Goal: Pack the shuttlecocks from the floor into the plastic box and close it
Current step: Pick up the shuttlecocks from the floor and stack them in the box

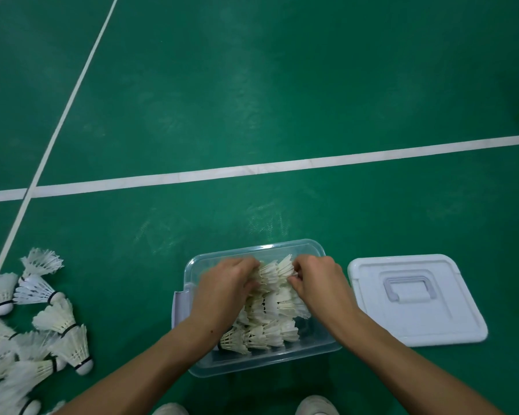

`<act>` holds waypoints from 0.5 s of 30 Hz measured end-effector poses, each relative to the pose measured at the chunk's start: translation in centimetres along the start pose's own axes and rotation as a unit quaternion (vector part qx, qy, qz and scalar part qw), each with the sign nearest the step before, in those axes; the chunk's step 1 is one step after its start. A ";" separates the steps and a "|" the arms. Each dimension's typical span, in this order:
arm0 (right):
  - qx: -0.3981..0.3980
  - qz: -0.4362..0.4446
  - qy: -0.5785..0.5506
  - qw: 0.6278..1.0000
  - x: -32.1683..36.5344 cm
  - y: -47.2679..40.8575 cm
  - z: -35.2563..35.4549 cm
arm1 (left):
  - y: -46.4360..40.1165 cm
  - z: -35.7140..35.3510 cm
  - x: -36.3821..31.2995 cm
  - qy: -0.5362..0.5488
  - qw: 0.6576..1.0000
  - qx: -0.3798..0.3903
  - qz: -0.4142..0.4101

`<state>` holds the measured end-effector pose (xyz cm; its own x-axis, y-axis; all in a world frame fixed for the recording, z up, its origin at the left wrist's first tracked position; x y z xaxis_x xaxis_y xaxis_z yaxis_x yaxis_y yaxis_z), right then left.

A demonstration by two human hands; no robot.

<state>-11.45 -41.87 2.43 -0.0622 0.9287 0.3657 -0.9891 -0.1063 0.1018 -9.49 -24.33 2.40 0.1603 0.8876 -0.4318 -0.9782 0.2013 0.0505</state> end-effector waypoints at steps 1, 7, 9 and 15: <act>0.002 -0.006 -0.001 1.000 -0.1 -0.2 -0.2 | 0.0 -0.2 0.0 -0.005 1.000 -0.001 -0.003; 0.015 -0.023 -0.054 0.998 0.1 0.0 0.3 | 0.4 0.0 0.4 0.035 0.999 -0.009 -0.012; 0.005 -0.017 -0.077 0.997 0.4 0.6 1.0 | 0.8 0.4 0.7 0.057 0.998 0.000 -0.015; -0.038 -0.006 -0.105 0.994 1.1 1.2 3.5 | 1.0 3.1 0.9 0.126 0.992 -0.008 0.002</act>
<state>-12.25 -42.27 6.20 -0.0290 0.8339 0.5511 -0.9973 -0.0616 0.0407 -9.93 -22.09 4.82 0.1202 0.7565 -0.6428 -0.9811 0.1895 0.0397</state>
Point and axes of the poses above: each hand's wrist, its own y-axis away from the middle knuckle, its own z-axis out of the back of the hand, x = y × z, the point moved 8 cm from there along -y, towards the middle knuckle, and after that the axes turned 12 degrees about z, right-handed, at the moved point
